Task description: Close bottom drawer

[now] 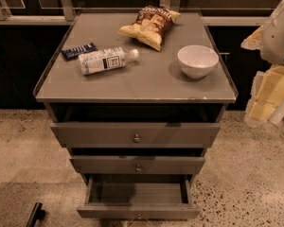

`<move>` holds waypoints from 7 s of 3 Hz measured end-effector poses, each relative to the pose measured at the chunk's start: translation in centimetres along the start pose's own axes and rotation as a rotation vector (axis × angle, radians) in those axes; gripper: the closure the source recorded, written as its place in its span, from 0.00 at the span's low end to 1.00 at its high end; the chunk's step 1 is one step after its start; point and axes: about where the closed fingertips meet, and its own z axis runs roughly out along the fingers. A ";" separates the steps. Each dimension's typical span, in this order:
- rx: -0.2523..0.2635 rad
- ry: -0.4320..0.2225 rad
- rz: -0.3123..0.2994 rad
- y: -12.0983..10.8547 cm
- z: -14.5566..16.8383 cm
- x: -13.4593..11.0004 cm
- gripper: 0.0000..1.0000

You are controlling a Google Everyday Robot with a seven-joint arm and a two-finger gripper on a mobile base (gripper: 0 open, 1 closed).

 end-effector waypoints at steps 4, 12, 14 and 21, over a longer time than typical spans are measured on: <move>-0.119 -0.401 0.154 11.6 18.9 7.2 0.00; -0.212 -0.705 0.518 14.6 43.5 19.0 1.00; -0.415 -0.765 0.720 18.8 55.1 22.1 1.00; -0.622 -0.709 0.751 15.5 70.4 21.4 1.00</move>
Offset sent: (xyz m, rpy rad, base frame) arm -0.0362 -0.0614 -0.1717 0.2729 -0.0831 -0.1426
